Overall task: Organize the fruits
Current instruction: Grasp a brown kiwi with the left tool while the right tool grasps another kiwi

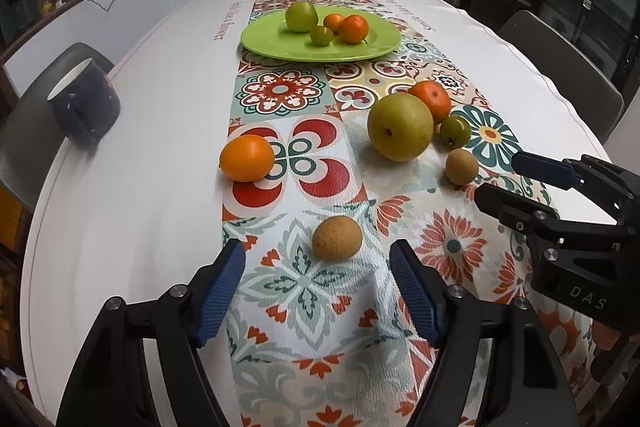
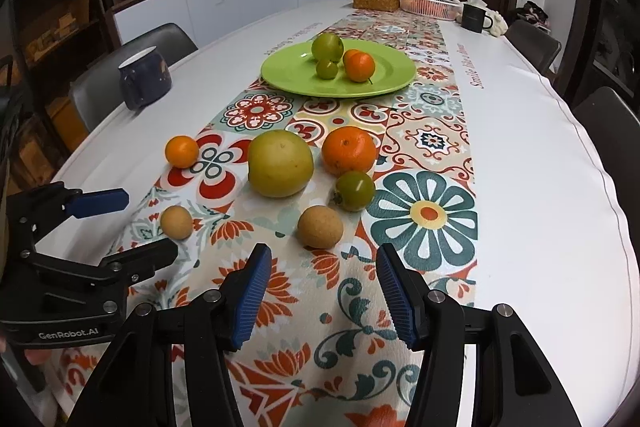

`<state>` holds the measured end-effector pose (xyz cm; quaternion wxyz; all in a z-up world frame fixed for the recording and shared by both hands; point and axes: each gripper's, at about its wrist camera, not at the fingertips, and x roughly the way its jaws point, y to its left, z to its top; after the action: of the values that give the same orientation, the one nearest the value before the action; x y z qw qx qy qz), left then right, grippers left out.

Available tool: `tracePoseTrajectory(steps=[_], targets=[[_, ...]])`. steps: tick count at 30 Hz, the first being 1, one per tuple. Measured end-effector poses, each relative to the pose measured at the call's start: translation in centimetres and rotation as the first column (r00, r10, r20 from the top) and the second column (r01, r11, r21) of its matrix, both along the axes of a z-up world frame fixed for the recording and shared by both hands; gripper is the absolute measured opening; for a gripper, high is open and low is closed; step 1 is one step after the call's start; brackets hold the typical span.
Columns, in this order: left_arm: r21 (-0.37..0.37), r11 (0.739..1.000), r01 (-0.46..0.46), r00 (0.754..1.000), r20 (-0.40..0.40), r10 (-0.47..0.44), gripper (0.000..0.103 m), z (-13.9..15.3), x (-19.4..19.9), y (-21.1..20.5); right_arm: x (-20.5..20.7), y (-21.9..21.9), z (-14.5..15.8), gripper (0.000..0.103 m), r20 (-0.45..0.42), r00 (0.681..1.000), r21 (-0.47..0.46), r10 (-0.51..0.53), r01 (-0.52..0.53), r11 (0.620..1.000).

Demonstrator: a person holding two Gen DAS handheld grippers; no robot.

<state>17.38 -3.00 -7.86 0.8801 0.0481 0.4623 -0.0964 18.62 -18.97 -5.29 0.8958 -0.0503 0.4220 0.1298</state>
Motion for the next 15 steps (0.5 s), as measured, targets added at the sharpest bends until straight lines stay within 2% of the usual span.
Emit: tracePoseTrajectory(steps=[2, 7, 15], targets=[[-0.007, 1.0, 0.001, 1.0, -0.009, -0.001, 0.069, -0.2, 0.3, 0.0, 0.4, 0.1, -0.2, 0.055, -0.003, 1.0, -0.001, 0.0, 0.0, 1.0], [-0.031, 1.0, -0.002, 0.999, -0.033, 0.001, 0.059, -0.8, 1.0, 0.0, 1.4, 0.4, -0.7, 0.051, -0.012, 1.0, -0.003, 0.001, -0.001, 1.0], [-0.054, 0.999, 0.008, 0.999, -0.054, -0.011, 0.036, -1.2, 1.6, 0.0, 2.6, 0.7, -1.3, 0.044, -0.029, 1.0, -0.006, 0.003, -0.003, 1.0]])
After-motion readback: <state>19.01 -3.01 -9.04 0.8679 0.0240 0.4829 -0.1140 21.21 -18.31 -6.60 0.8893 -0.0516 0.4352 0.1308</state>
